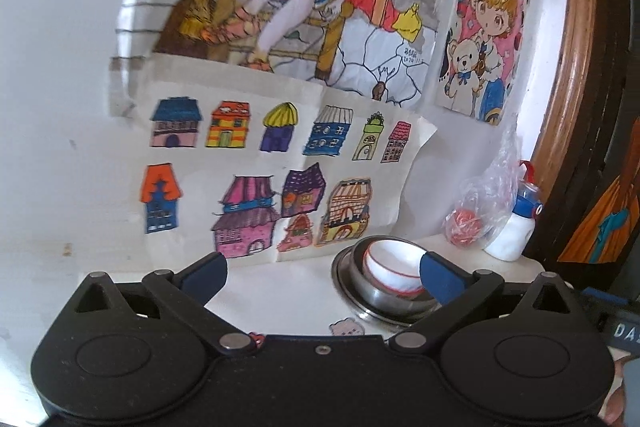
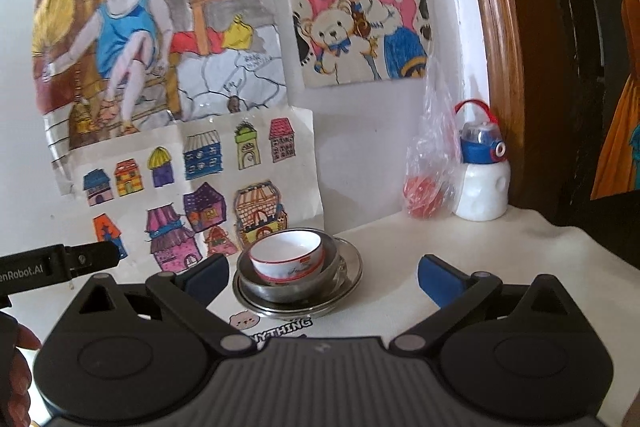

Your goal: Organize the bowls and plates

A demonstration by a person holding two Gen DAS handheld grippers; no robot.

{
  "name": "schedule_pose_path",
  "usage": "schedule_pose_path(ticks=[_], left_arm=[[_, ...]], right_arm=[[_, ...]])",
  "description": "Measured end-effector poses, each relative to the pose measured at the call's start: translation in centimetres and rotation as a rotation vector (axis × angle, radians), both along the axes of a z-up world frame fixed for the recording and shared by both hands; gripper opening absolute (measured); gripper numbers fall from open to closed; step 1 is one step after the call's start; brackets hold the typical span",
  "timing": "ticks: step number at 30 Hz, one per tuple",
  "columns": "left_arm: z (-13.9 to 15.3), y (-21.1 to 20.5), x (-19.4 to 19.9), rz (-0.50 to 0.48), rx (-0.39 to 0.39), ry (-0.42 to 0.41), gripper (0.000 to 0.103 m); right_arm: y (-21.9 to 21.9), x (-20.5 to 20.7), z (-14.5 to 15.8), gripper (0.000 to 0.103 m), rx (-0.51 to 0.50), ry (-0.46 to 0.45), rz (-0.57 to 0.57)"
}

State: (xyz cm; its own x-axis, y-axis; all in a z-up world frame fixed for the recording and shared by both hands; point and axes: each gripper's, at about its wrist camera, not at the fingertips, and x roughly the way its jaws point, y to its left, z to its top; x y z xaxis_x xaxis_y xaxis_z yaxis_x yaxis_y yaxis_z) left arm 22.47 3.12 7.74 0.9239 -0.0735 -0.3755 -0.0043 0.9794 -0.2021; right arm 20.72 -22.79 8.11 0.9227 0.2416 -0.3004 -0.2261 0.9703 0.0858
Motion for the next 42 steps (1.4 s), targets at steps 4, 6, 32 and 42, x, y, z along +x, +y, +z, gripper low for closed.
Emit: schedule_pose_path(ticks=[4, 6, 32, 42], left_arm=[[0.0, 0.4, -2.4, 0.008, 0.012, -0.023, 0.102], [-0.1, 0.6, -3.6, 0.009, 0.019, -0.032, 0.102], [-4.6, -0.5, -12.5, -0.016, 0.100, -0.053, 0.102], [-6.2, 0.2, -13.5, -0.003, 0.107, -0.025, 0.102]], right_arm=[[0.0, -2.2, 0.1, 0.103, -0.018, -0.034, -0.003], [0.1, -3.3, 0.0, 0.103, -0.026, -0.047, -0.008], [-0.5, -12.6, -4.4, 0.103, -0.038, -0.078, -0.105], [0.4, -12.9, -6.2, 0.103, -0.032, -0.048, -0.122]])
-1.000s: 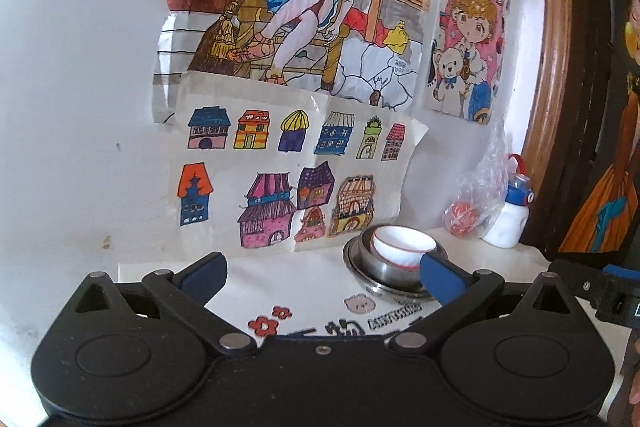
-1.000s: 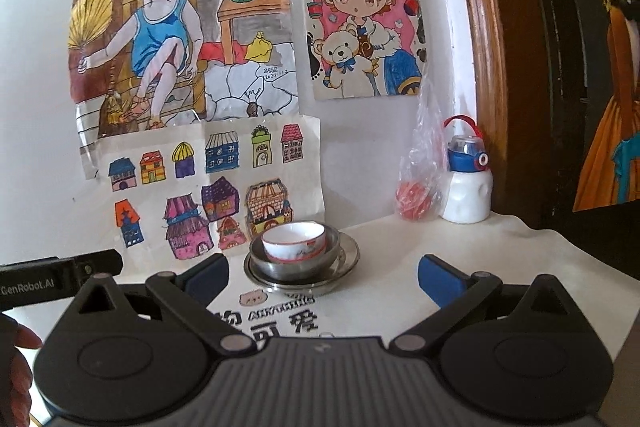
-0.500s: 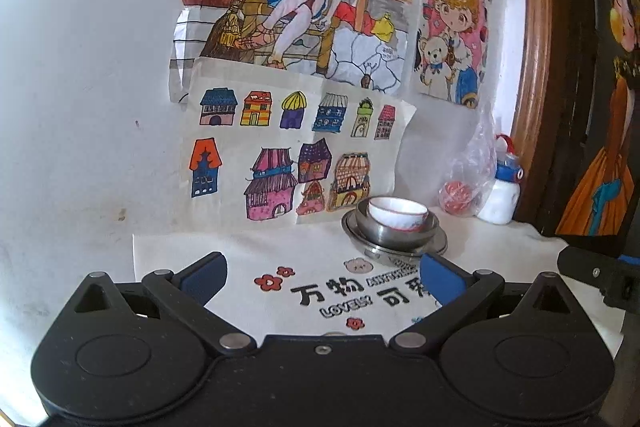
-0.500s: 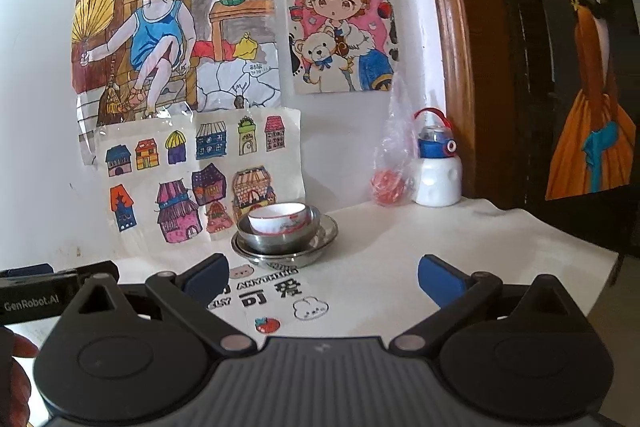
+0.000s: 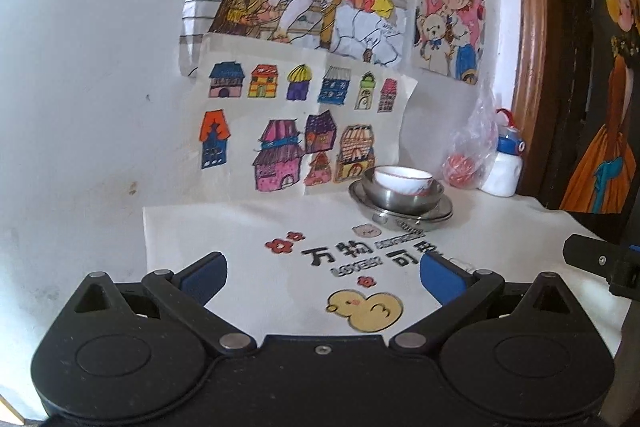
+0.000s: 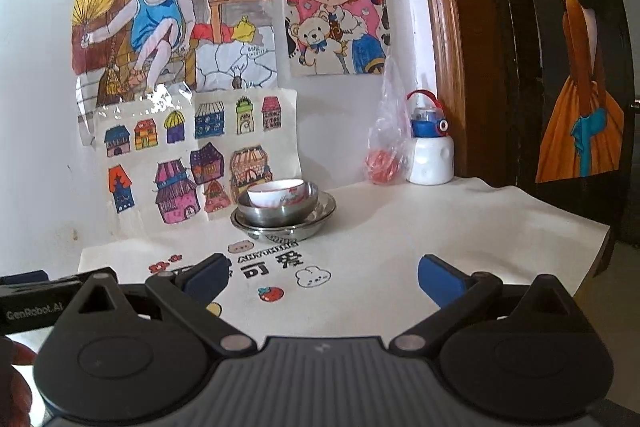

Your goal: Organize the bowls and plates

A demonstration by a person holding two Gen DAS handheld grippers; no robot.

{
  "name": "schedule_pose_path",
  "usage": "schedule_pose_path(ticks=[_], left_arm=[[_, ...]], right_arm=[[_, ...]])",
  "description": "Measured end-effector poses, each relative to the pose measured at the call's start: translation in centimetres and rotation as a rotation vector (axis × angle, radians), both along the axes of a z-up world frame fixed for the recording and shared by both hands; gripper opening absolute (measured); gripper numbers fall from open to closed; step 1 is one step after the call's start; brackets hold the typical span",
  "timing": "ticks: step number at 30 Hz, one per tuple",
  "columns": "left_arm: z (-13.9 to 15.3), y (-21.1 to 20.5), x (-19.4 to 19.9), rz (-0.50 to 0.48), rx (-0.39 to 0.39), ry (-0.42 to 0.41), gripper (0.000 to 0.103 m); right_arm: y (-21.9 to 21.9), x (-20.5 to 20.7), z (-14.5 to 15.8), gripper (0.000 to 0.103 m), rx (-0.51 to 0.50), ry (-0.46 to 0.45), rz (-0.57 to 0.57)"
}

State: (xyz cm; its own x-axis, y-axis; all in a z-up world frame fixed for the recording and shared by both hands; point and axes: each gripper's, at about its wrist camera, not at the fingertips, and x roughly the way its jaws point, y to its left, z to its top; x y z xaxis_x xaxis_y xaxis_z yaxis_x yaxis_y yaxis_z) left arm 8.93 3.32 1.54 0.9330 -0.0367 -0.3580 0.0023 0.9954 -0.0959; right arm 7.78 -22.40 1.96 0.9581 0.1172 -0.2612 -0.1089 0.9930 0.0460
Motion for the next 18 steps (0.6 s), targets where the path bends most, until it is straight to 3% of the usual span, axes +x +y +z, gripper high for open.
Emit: schedule_pose_path(ticks=[18], left_arm=[[-1.2, 0.6, 0.9, 0.019, 0.003, 0.015, 0.102]], right_arm=[[0.0, 1.4, -1.6, 0.103, 0.021, 0.037, -0.032]])
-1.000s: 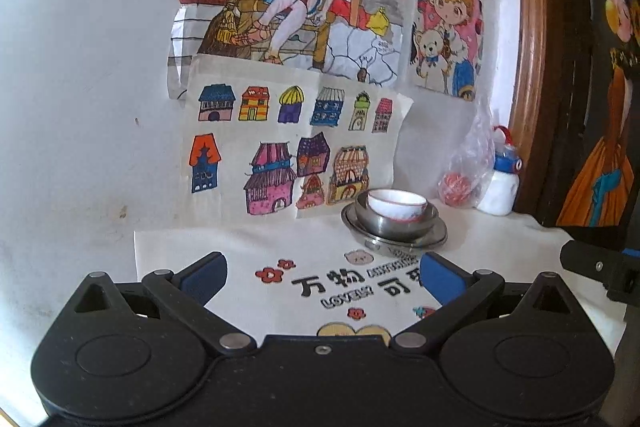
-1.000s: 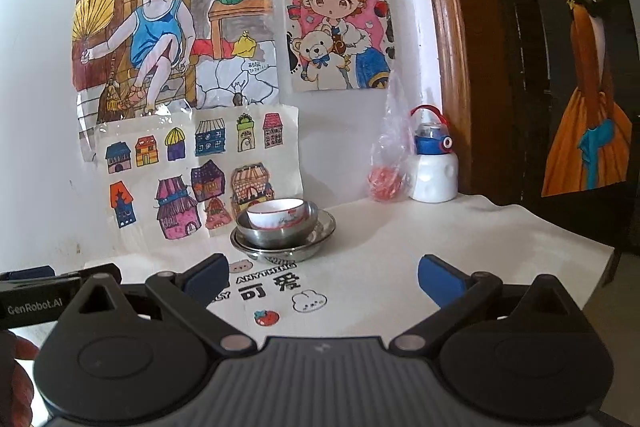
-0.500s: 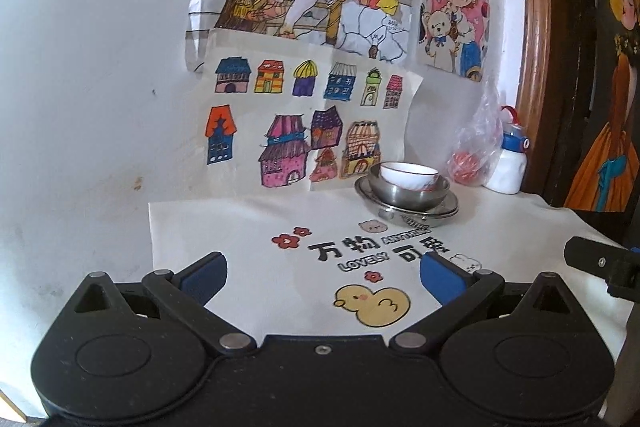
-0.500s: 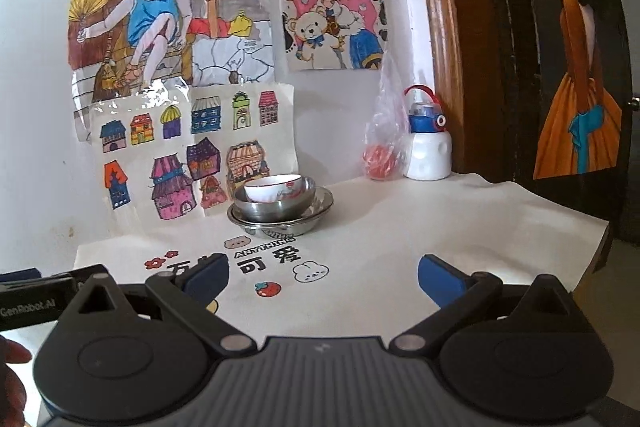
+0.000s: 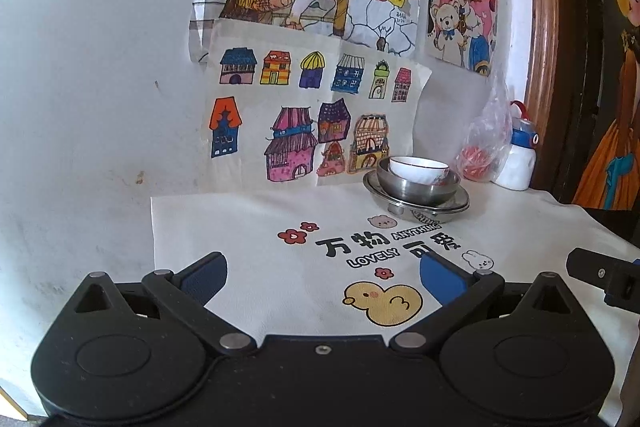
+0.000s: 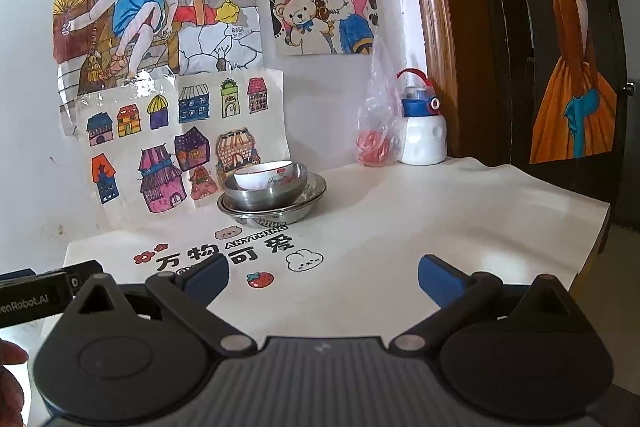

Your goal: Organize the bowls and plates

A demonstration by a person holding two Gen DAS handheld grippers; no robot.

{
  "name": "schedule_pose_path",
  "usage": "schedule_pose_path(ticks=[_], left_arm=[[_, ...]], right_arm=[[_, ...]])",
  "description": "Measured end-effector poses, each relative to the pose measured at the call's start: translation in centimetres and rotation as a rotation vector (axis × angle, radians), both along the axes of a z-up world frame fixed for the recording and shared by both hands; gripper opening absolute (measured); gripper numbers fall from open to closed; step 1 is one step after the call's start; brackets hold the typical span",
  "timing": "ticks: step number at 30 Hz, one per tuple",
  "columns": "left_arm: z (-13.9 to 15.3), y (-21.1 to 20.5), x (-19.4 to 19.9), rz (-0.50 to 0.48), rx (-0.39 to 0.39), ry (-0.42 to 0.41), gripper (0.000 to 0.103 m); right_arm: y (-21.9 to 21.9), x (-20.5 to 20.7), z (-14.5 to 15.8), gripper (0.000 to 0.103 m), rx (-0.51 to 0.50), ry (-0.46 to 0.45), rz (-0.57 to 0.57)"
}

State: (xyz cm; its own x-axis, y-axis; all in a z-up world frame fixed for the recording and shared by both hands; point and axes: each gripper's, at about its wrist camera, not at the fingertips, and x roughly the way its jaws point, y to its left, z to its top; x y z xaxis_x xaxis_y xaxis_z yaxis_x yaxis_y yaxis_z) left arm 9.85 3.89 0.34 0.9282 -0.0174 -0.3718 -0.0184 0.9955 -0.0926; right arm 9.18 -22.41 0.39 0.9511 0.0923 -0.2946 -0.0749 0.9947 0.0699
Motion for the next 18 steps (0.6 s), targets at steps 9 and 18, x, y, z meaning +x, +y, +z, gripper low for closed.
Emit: schedule_pose_path(ticks=[9, 18], left_arm=[[-0.1, -0.2, 0.5, -0.002, 0.012, 0.014, 0.102], [-0.6, -0.2, 1.1, -0.003, 0.006, 0.032, 0.102]], right_arm=[[0.2, 0.7, -0.5, 0.103, -0.001, 0.015, -0.004], [0.3, 1.2, -1.0, 0.103, 0.005, 0.036, -0.006]])
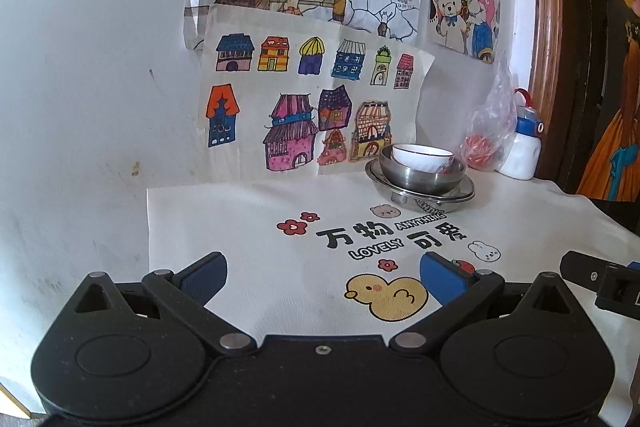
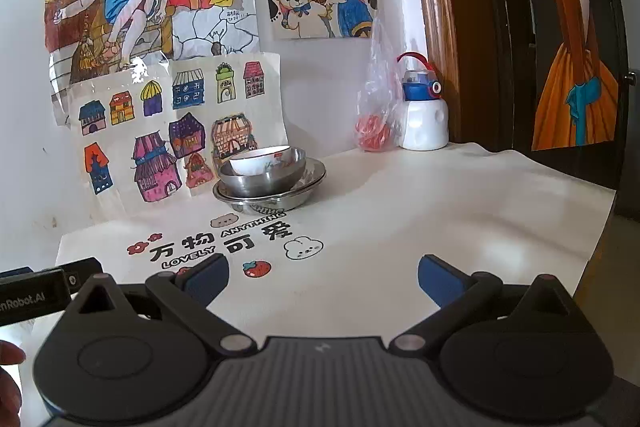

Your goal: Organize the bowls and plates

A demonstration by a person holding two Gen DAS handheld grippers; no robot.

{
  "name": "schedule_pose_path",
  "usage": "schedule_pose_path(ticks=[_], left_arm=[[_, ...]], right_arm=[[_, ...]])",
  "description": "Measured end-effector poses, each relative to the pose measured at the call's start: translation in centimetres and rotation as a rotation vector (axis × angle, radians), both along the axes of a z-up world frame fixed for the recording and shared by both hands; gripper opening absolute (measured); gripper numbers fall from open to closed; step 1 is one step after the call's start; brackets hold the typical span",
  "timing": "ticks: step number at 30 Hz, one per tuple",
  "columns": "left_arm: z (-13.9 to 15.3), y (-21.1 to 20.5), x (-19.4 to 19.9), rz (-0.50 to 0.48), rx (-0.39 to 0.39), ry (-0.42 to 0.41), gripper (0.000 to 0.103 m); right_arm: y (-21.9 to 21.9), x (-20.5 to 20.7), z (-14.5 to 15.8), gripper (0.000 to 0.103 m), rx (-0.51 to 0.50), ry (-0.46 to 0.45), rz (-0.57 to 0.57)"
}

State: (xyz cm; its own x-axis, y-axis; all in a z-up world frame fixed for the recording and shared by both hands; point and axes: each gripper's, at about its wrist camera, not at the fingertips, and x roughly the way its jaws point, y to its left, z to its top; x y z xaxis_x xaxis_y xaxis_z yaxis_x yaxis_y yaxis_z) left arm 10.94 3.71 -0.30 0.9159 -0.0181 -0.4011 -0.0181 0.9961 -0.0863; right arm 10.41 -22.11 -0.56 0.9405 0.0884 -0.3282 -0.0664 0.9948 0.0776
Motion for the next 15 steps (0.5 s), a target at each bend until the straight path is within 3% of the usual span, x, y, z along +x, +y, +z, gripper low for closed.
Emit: schedule_pose_path(ticks=[15], left_arm=[[-0.37, -0.19, 0.33, -0.005, -0.002, 0.012, 0.102]], right_arm=[[0.00, 0.47, -0.34, 0.103, -0.001, 0.013, -0.008]])
